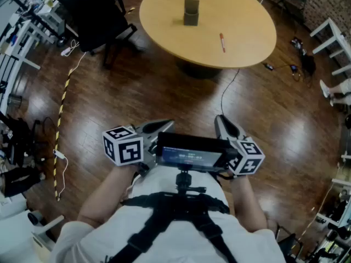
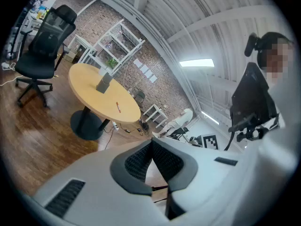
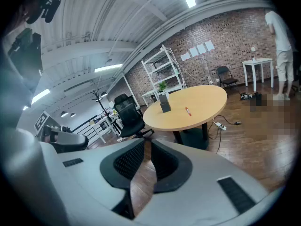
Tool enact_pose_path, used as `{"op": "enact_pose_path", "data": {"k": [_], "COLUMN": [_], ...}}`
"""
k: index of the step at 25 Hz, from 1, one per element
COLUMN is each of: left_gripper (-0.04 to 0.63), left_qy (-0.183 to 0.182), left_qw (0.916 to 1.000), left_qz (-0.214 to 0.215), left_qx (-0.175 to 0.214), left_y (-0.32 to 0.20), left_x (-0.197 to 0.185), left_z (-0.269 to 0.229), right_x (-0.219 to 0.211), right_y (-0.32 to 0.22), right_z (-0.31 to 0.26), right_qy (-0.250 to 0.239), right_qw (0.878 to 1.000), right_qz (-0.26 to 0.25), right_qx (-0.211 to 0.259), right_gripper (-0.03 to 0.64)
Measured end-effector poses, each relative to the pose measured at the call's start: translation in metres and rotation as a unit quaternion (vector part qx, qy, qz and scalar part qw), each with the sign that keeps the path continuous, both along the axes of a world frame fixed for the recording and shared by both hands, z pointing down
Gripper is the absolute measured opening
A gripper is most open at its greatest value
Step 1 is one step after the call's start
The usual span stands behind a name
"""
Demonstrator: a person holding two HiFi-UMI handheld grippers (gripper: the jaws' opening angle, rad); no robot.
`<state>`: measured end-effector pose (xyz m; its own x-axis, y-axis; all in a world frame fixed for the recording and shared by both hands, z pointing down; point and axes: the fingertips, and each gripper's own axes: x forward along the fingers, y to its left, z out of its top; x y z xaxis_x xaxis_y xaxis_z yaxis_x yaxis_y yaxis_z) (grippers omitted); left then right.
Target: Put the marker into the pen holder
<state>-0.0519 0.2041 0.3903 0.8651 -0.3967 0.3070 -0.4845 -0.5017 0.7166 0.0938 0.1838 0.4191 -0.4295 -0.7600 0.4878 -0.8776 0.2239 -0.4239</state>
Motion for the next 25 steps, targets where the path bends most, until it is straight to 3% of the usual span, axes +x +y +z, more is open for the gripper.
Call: {"op": "enact_pose_path", "data": {"k": [25], "left_gripper": [-0.003], "left_qy": [-0.015], "left_qw": [0.9987], "left_qz": [-0.048], "left_qx": [0.005], "left_y": [-0.012], "left_x": [0.052], "left_z": [0.015], "right_x": [0.053], "right_y": [-0.007], "right_z": [0.028], "right_qy": [0.002], "right_qw": [0.999], "right_qz": [-0.028], "right_qx": [-0.024], "right_gripper": [0.054]}}
